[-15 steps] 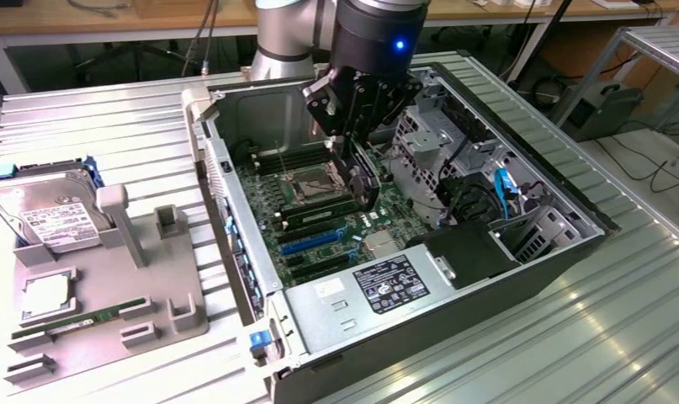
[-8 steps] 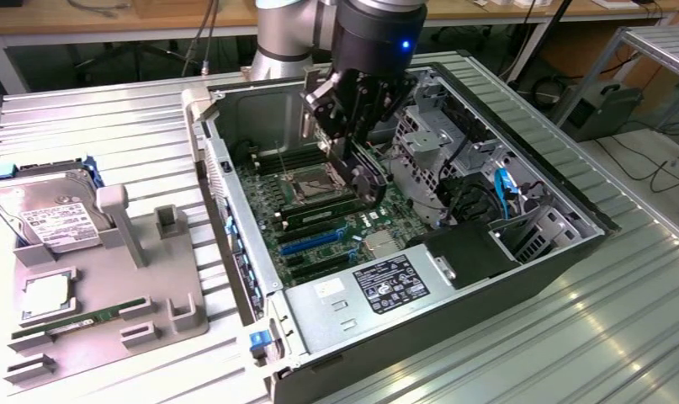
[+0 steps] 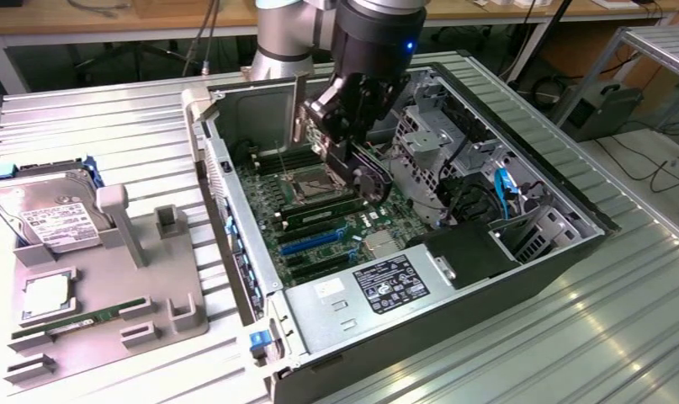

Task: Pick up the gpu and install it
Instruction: 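Insert the gpu into the slot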

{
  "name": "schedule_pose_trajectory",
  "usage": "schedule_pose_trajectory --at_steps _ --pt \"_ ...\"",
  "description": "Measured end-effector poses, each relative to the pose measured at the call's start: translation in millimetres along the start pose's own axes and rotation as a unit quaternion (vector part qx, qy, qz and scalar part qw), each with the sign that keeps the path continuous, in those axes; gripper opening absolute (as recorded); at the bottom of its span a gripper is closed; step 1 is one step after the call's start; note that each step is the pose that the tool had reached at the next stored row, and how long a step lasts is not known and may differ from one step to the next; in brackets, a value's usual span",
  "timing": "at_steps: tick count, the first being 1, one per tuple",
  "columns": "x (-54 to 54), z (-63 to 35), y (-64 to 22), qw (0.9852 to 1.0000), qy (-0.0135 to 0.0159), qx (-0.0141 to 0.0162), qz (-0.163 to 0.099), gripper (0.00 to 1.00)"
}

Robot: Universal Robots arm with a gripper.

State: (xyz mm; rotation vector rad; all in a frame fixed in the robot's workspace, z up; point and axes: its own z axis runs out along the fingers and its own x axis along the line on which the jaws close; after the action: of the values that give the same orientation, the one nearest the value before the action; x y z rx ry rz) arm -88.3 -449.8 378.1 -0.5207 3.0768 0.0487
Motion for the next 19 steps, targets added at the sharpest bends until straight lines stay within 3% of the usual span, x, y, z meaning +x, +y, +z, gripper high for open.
schedule_pose_trajectory --at_steps 4,9,14,17,19 --pt "0.1 3.0 -0.1 0.999 0.0026 -0.0016 -0.044 0.26" --pt "0.2 7.3 -0.2 0.9947 0.0069 -0.0041 -0.103 0.26" --pt "0.4 13.6 -0.4 0.984 0.0103 -0.0063 -0.178 0.26" --pt "0.4 16.0 -0.4 0.9786 0.0114 -0.007 -0.205 0.26" --pt "0.5 18.1 -0.5 0.9737 0.0122 -0.0075 -0.228 0.26"
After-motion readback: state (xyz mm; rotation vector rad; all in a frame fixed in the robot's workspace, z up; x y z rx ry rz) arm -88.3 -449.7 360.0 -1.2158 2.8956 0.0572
